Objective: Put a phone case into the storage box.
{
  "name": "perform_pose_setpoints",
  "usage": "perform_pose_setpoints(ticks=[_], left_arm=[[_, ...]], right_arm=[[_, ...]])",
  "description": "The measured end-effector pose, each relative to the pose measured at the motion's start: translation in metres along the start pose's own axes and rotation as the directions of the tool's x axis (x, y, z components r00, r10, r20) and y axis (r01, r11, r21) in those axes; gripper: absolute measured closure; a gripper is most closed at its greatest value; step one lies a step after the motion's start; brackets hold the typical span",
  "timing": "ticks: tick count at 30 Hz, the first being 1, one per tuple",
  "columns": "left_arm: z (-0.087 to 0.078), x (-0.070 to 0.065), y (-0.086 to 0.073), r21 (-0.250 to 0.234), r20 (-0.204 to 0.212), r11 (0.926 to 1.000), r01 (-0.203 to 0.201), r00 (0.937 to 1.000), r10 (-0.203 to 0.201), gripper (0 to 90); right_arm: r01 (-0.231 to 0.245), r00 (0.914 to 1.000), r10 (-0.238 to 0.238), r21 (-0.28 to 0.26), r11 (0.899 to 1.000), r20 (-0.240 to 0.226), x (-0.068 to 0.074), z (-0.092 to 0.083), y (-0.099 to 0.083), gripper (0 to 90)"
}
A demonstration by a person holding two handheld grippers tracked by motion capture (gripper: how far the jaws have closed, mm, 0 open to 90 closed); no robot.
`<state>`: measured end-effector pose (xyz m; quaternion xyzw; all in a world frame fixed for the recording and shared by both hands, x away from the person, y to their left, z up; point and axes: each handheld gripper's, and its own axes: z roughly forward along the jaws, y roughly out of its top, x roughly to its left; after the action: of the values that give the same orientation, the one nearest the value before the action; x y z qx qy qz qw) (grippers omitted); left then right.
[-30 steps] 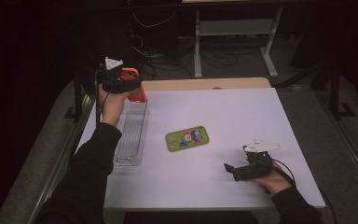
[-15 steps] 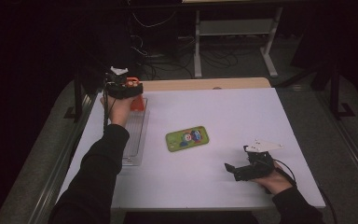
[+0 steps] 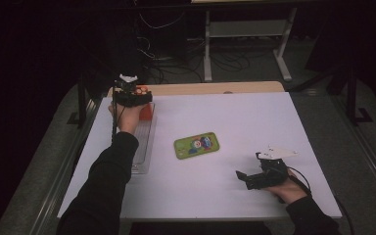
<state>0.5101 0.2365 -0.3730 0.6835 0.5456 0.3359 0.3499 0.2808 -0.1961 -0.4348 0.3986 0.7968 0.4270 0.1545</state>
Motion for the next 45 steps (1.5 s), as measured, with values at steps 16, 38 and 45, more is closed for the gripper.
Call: perform_pose_setpoints(ticks=[16, 38, 45], left_arm=[[-0.001, 0.006, 0.0, 0.011, 0.072, 0.9999, 0.008, 0.9974, -0.009, 0.0], [-0.078, -0.013, -0.015, -0.021, 0.339, 0.9953, -0.094, 0.936, 0.096, 0.1], [-0.102, -0.039, -0.021, -0.067, 0.452, 0.9858, -0.154, 0.8763, 0.168, 0.1]], right_arm=[[-0.001, 1.0, 0.001, 0.002, 1.0, -0.001, -0.001, 0.001, 0.0, 0.0], [0.006, 0.9999, -0.006, -0.003, 1.0, 0.008, 0.0, 0.0, 0.002, 0.0], [0.011, 0.9999, -0.011, 0.001, 1.0, 0.007, 0.002, 0.001, 0.004, 0.0]])
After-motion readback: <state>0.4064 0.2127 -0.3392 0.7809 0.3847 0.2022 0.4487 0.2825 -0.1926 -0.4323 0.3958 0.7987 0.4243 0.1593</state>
